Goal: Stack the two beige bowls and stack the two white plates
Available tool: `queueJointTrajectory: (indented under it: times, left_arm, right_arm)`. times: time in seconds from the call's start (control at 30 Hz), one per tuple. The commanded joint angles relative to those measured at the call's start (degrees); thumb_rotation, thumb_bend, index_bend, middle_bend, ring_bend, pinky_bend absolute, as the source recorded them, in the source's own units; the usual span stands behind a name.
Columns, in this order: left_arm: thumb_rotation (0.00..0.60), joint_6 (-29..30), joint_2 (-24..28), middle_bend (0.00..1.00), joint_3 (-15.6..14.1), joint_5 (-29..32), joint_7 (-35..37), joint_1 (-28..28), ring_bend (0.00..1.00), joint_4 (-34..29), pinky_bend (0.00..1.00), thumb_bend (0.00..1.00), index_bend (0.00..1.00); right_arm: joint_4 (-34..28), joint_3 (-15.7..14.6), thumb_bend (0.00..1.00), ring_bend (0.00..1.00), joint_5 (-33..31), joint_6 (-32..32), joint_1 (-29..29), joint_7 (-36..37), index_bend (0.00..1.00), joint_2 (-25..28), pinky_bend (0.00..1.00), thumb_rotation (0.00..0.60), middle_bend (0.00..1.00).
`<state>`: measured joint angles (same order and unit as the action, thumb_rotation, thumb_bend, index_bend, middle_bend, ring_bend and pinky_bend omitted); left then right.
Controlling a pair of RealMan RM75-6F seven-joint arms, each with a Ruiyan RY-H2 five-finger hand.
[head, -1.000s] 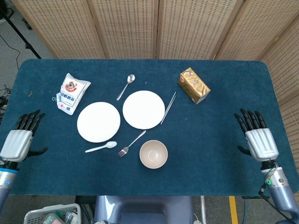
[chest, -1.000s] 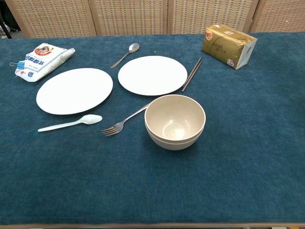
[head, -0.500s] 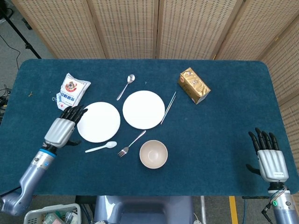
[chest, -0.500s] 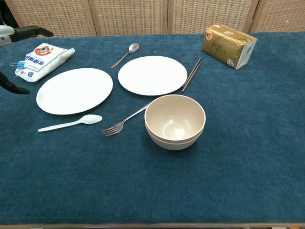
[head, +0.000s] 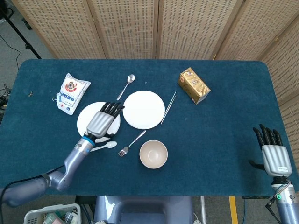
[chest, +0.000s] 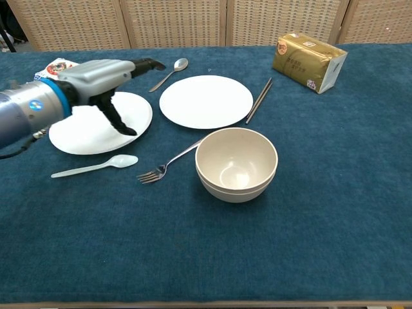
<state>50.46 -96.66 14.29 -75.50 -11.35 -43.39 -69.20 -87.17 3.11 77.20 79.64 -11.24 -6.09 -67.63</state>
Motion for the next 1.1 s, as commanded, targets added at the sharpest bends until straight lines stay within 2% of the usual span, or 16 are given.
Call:
queueJointTrajectory:
  times: [0.03, 0.23, 0.43, 0.73, 0.9, 1.0, 1.1]
  left_arm:
    - [0.600, -3.2, -8.1, 0.00, 2.1, 2.3, 0.4, -5.6, 0.00, 8.6, 0.00, 0.09, 0.04]
    - [0.600, -4.8, -14.2, 0.00, 3.3, 2.7, 1.6, -9.9, 0.00, 16.6, 0.00, 0.10, 0.09]
    - [0.600, -4.5, -17.9, 0.00, 3.8, 2.0, 4.3, -12.7, 0.00, 22.7, 0.00, 0.13, 0.15]
    - [0.600, -4.4, -21.7, 0.00, 3.9, 1.4, 7.5, -15.5, 0.00, 29.7, 0.00, 0.32, 0.34]
    - [0.600, -4.6, -23.4, 0.00, 3.9, 1.6, 8.6, -16.5, 0.00, 32.6, 0.00, 0.43, 0.39]
    - [0.600, -4.0, -24.2, 0.00, 3.7, 1.4, 9.3, -16.7, 0.00, 33.9, 0.00, 0.46, 0.46]
    - [0.600, -2.7, -25.0, 0.00, 3.5, 1.0, 10.5, -16.5, 0.00, 34.9, 0.00, 0.49, 0.59]
  right_arm:
    - [1.2, 0.8, 0.00, 0.00, -0.7, -1.0, -0.1, 1.6, 0.00, 0.2, 0.00, 0.600, 0.00]
    - [1.6, 1.6, 0.00, 0.00, -1.0, -0.9, 0.3, 3.5, 0.00, 0.8, 0.00, 0.600, 0.00]
    - [1.6, 2.2, 0.00, 0.00, -1.2, -0.8, 0.6, 4.7, 0.00, 1.3, 0.00, 0.600, 0.00]
    - [1.6, 2.4, 0.00, 0.00, -1.2, -1.8, 0.6, 4.8, 0.00, 1.5, 0.00, 0.600, 0.00]
    - [1.4, 2.5, 0.00, 0.00, -0.9, -1.8, 0.7, 4.7, 0.00, 1.6, 0.00, 0.600, 0.00]
    - [1.3, 2.6, 0.00, 0.00, -0.9, -1.9, 0.8, 4.9, 0.00, 1.7, 0.00, 0.600, 0.00]
    - [1.3, 2.7, 0.00, 0.00, -0.9, -2.1, 0.8, 5.0, 0.00, 1.7, 0.00, 0.600, 0.00]
